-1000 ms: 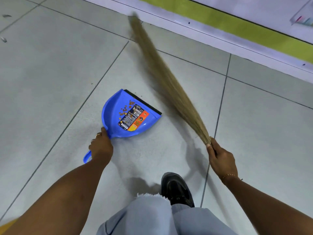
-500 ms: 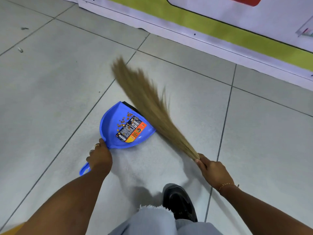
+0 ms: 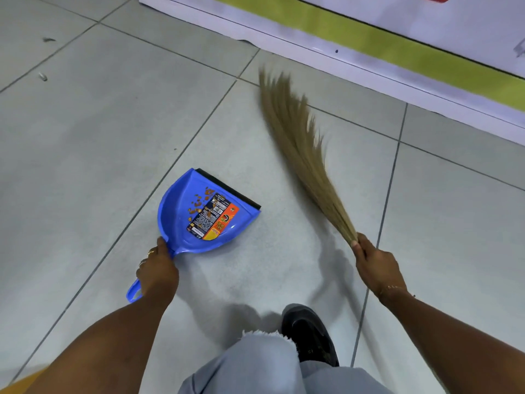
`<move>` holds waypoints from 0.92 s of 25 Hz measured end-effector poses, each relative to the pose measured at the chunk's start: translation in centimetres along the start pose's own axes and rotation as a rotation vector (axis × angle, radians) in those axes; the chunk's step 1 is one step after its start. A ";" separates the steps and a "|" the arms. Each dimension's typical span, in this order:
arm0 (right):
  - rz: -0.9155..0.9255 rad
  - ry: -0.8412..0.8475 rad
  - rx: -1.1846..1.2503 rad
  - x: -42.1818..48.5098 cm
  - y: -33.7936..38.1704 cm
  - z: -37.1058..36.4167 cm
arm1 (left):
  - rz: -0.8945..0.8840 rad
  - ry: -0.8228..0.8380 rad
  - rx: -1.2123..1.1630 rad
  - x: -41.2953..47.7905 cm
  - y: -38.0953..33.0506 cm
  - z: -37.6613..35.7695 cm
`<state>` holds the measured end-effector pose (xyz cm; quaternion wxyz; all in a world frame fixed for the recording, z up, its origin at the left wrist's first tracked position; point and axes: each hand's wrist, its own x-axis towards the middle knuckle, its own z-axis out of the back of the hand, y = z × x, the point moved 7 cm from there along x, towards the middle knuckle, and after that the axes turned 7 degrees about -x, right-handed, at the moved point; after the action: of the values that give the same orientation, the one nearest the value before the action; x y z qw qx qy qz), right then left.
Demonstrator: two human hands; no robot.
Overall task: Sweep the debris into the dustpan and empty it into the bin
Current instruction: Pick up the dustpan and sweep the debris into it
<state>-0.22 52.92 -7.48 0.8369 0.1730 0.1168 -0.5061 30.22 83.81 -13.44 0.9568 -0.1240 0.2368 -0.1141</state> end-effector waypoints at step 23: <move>0.227 0.216 -0.086 -0.7 3.7 -4.8 | 0.111 -0.020 -0.015 -1.3 0.5 -0.5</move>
<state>2.67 57.03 -10.97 0.8779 0.2025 0.2070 -0.3813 28.92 84.55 -13.40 0.9631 -0.1190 0.2344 -0.0577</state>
